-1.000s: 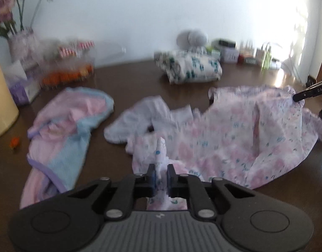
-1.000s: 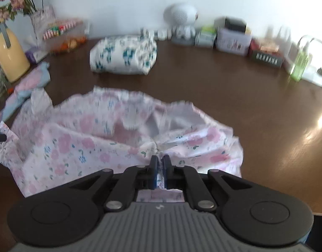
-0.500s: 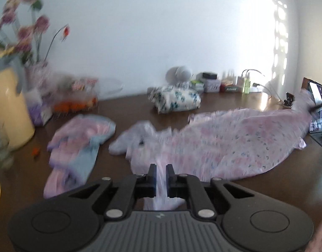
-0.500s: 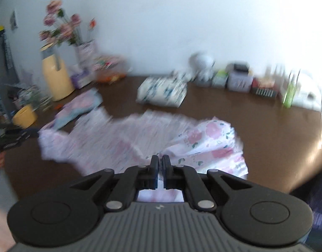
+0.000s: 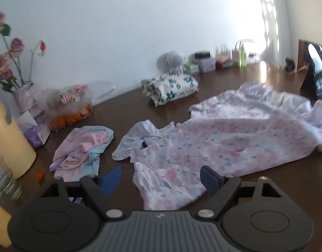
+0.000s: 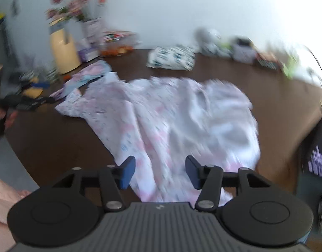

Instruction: Fold clothes

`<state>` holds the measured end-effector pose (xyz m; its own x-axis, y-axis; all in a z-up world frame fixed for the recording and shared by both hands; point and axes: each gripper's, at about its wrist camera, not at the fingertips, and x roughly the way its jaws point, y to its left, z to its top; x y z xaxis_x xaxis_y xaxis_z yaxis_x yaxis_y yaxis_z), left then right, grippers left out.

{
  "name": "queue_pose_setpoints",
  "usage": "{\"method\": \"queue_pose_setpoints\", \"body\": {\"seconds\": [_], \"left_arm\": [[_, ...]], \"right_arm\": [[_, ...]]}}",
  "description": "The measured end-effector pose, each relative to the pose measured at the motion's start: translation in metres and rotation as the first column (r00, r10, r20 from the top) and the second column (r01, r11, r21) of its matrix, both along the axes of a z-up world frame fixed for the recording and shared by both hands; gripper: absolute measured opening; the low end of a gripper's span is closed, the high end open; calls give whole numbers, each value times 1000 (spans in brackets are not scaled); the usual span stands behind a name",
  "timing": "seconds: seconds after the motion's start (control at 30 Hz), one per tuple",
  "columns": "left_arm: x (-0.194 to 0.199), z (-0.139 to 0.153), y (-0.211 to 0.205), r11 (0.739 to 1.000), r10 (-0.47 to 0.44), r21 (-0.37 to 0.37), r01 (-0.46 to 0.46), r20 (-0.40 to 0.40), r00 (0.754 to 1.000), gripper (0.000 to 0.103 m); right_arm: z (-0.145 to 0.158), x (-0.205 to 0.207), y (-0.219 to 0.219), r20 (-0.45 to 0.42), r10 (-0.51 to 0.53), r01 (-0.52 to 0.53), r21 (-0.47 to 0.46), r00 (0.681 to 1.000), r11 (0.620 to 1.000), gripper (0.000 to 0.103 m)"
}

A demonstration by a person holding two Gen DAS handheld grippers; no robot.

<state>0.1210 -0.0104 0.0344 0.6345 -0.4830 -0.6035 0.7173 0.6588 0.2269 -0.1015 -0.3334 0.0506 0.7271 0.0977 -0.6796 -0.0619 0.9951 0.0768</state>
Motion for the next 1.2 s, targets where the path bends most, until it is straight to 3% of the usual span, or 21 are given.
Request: {"method": "queue_pose_setpoints", "body": {"seconds": [0.1,0.3,0.37,0.4,0.43,0.47,0.5,0.7,0.83,1.0,1.07,1.13,1.17,1.2], "left_arm": [[32,-15,-10,999,5,37,-2,-93,996,82],[65,-32,-11,998,46,58,-37,-164,985,80],[71,-33,-9,998,45,41,-38,-190,981,55],[73,-33,-9,999,40,30,-35,-204,978,13],[75,-33,-7,1000,29,12,-27,-230,973,2],[74,-31,-4,1000,13,-19,-19,-244,970,0],[70,-28,-1,999,-1,-36,-8,-235,972,0],[16,2,38,988,-79,-144,59,-135,988,0],[-32,4,70,976,-125,-194,104,-100,987,0],[-79,-15,92,982,-126,-157,107,-118,985,1],[-90,-21,96,986,-130,-123,113,-143,981,7],[-98,-21,103,990,-117,-100,103,-143,983,14],[-101,-15,107,990,-110,-102,97,-123,986,16],[-103,-10,111,989,-103,-114,91,-103,989,25]], "right_arm": [[-9,31,19,-26,73,-75,-62,997,995,60],[-28,85,54,-76,169,-178,-122,983,976,59],[-30,98,63,-79,192,-201,-126,978,971,56],[-29,103,67,-82,202,-211,-128,976,969,46],[-29,106,70,-87,216,-225,-122,973,967,24],[-28,109,71,-94,234,-244,-111,968,964,12],[-27,110,72,-97,253,-262,-96,963,960,2],[-15,91,79,-78,359,-363,-35,930,931,1],[-17,71,88,-80,445,-446,0,892,895,1],[-50,58,110,-157,517,-515,52,842,855,2],[-59,54,115,-177,531,-527,72,829,847,8],[-59,50,115,-175,549,-540,102,817,836,30],[-55,47,112,-157,555,-542,117,817,832,34],[-48,43,107,-126,557,-543,132,821,830,35]]}}
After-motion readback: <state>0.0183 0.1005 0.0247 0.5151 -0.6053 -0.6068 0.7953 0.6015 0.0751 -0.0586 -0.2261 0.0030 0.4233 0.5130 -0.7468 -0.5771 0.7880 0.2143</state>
